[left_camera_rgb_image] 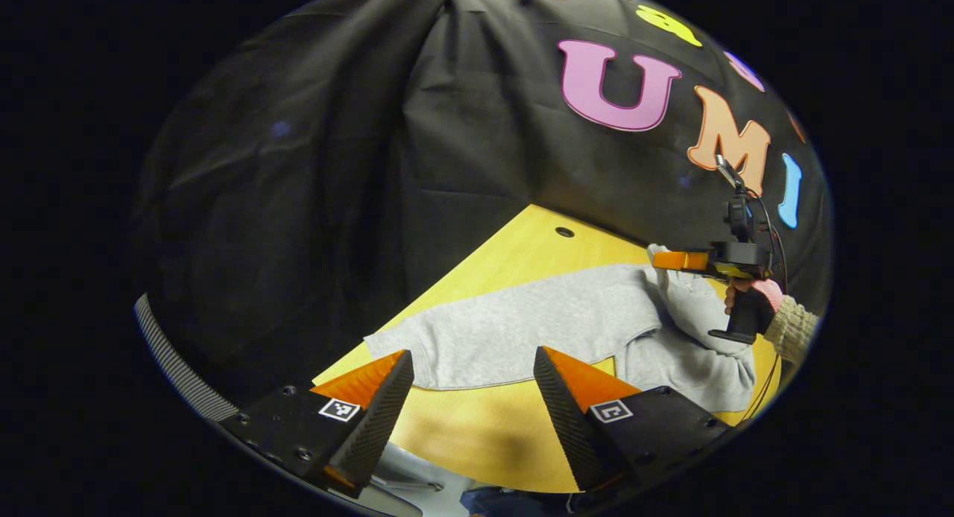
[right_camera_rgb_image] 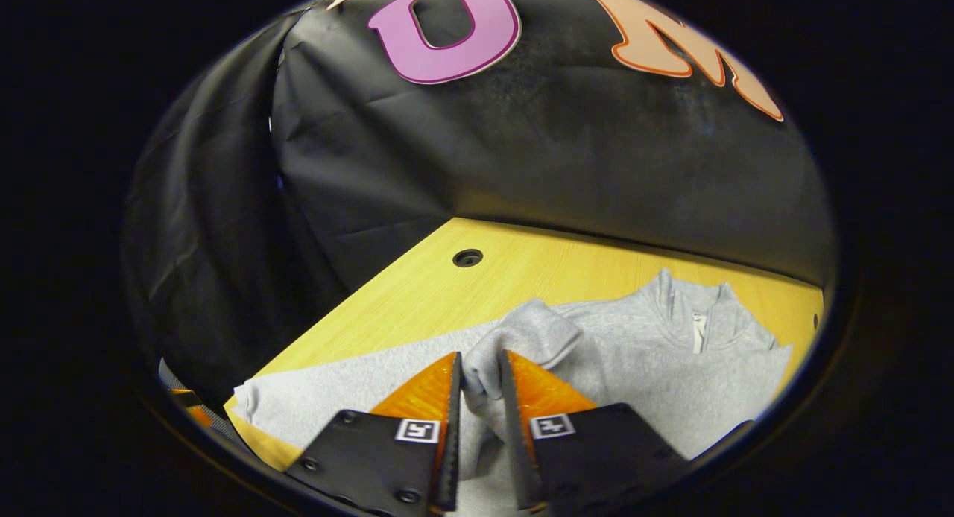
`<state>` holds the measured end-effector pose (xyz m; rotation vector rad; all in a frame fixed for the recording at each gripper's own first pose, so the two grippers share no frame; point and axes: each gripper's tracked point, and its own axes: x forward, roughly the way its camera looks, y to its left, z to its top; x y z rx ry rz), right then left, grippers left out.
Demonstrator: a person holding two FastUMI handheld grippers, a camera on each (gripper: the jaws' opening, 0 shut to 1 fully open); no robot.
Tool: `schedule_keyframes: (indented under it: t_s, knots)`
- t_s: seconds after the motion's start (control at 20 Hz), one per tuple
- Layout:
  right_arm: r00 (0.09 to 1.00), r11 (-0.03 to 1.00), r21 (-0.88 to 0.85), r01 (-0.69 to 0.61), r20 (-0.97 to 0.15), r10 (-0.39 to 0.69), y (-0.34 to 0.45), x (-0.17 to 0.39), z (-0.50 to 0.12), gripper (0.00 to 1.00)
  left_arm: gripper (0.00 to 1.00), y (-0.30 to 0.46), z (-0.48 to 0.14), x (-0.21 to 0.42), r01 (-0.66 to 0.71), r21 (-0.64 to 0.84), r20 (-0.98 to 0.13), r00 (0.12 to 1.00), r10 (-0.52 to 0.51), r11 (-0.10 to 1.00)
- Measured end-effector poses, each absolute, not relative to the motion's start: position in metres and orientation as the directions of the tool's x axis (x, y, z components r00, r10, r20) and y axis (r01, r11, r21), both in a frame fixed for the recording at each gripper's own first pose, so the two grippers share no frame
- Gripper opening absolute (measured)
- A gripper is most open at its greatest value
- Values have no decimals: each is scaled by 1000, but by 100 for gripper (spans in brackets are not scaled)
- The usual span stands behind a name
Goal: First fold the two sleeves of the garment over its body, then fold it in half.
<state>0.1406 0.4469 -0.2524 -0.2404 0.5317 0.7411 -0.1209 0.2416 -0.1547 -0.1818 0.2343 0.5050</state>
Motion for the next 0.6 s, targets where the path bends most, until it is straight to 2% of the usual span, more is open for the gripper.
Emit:
schedule_keyframes:
  t_s: [0.1,0.2,0.25,0.3,0.35,0.6]
  knots:
    - [623,716,-33,-698,-520,584,449,139,-242,55,95,255,-167,-119,-510,-109,-287,838,464,854]
    - [628,711,-45,-702,-510,587,446,135,-234,83,96,268,-178,-114,-522,-104,-308,826,472,847]
    - [632,708,-52,-704,-500,592,444,134,-230,93,95,274,-182,-112,-528,-104,-316,821,475,843]
    - [636,706,-54,-706,-488,598,442,127,-222,99,95,279,-187,-110,-533,-104,-323,817,478,840]
    - [641,708,-59,-704,-482,597,439,124,-215,100,95,284,-192,-108,-538,-105,-334,811,480,836]
    - [685,726,-102,-680,-442,580,392,104,-171,99,96,303,-227,-101,-548,-61,-405,777,481,834]
